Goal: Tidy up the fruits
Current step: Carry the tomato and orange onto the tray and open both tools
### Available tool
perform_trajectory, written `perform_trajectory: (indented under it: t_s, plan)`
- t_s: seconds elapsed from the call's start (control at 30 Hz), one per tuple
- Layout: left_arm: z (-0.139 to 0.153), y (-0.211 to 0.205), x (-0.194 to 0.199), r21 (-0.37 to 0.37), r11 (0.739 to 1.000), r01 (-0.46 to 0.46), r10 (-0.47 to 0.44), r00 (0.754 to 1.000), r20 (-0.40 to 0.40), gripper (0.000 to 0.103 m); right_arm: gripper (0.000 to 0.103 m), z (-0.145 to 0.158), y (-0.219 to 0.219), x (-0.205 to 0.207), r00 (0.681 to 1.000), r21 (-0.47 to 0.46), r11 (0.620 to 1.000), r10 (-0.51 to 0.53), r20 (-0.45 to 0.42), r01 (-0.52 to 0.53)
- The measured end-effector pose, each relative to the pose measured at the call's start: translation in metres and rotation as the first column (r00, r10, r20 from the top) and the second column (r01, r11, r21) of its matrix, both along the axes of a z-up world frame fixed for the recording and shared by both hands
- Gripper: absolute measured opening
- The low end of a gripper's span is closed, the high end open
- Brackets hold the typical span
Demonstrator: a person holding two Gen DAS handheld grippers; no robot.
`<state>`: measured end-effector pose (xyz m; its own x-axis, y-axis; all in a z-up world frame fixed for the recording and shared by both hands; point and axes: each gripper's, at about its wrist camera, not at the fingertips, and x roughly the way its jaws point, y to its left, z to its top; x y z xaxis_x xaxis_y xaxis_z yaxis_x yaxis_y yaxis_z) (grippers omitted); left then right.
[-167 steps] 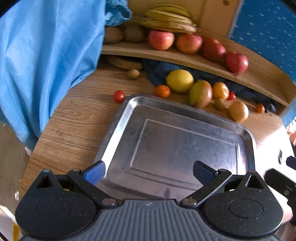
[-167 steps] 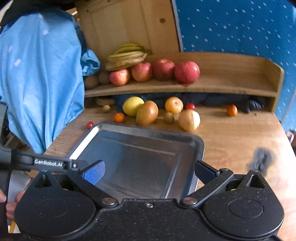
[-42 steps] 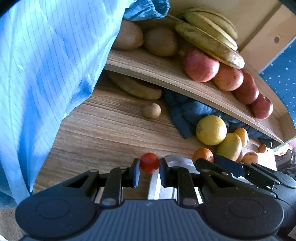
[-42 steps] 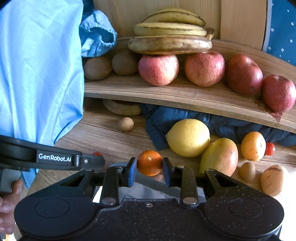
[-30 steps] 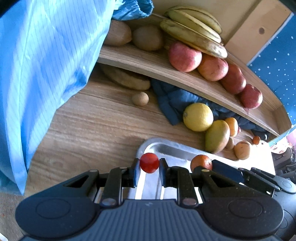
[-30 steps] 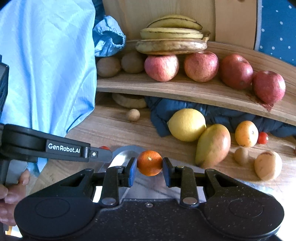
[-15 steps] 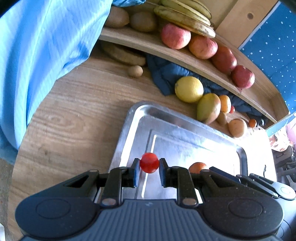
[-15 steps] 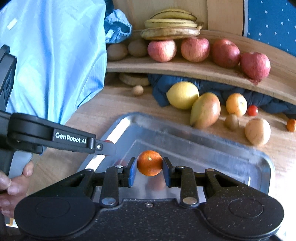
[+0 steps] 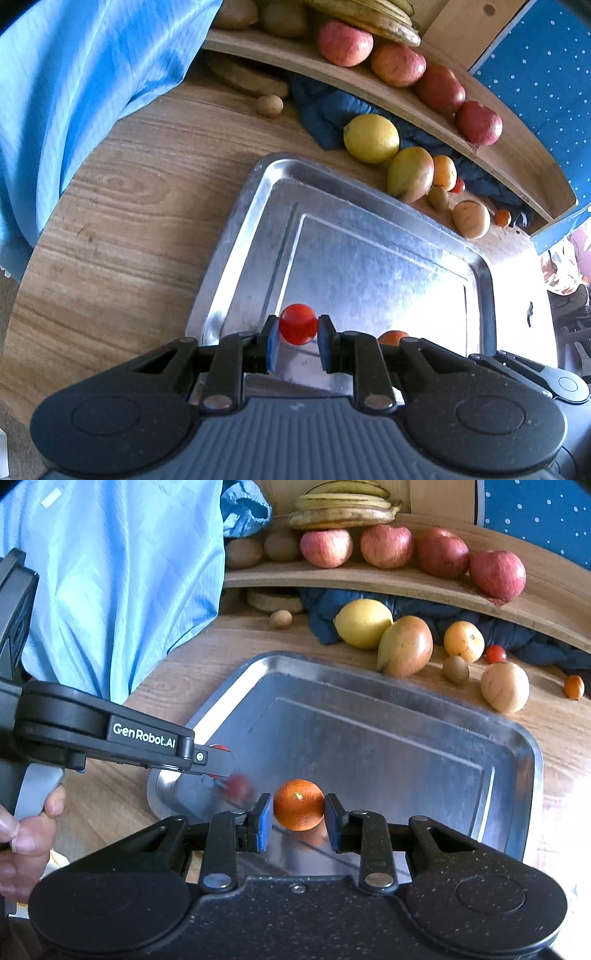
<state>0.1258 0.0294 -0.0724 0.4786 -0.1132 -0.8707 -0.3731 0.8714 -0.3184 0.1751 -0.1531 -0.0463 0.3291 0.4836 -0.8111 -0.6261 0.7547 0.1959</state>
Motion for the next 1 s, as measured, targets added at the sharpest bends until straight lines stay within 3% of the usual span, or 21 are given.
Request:
perform_trajectory:
  t_s: [0.67,0.83,1.0]
  plan:
    - [-0.001,-0.002,-0.014,0.019,0.999,-0.026,0.027,0.999,-0.025,0.025,0.032,-0.004,-0.005,-0.014,1.000,-0.027,1.000,-0.003,-0.009,0.003]
    - [0.003,0.000,-0.016,0.029,0.999,-0.019,0.019,1.000,-0.020,0.047,0.034,-0.004,-0.004,-0.014,1.000,-0.029,1.000,-0.007,-0.012,0.006]
    - [0.012,0.002,-0.020,0.045,0.999,0.003,-0.002,1.000,-0.011,0.063,0.040,-0.003,-0.005,-0.016,1.000,-0.036,0.999,-0.013,-0.019,0.012]
